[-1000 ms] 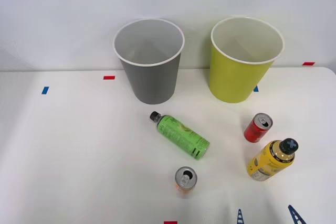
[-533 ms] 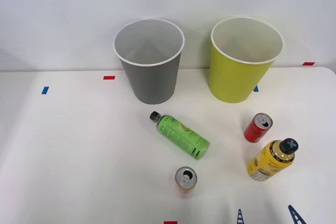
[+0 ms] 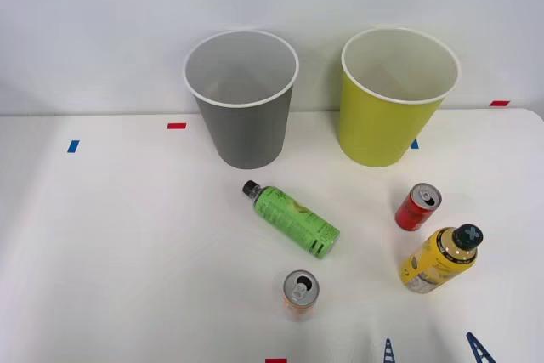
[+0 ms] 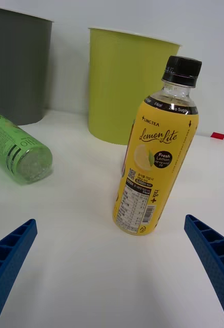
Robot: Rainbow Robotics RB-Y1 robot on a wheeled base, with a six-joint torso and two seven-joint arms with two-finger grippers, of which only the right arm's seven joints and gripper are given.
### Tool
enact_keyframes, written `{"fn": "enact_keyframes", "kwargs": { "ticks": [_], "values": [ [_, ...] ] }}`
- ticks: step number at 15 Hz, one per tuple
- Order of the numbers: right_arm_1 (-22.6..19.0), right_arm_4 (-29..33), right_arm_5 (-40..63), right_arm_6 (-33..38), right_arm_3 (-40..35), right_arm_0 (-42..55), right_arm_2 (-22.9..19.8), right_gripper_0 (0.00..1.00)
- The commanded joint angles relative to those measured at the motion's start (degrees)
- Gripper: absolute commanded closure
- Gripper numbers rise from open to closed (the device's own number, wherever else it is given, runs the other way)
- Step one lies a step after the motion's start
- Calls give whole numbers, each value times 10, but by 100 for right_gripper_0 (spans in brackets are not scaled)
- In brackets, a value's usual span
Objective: Put cans in the gray bin, plastic bottles in the light green bin
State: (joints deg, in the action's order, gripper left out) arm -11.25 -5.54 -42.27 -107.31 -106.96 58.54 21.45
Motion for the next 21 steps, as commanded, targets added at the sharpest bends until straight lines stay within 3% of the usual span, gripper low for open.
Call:
{"fn": "enact_keyframes", "kwargs": {
  "ticks": [1,21],
  "values": [
    [0,0,0,0,0,0,0,0],
    [0,0,0,0,0,0,0,0]
  ]
}}
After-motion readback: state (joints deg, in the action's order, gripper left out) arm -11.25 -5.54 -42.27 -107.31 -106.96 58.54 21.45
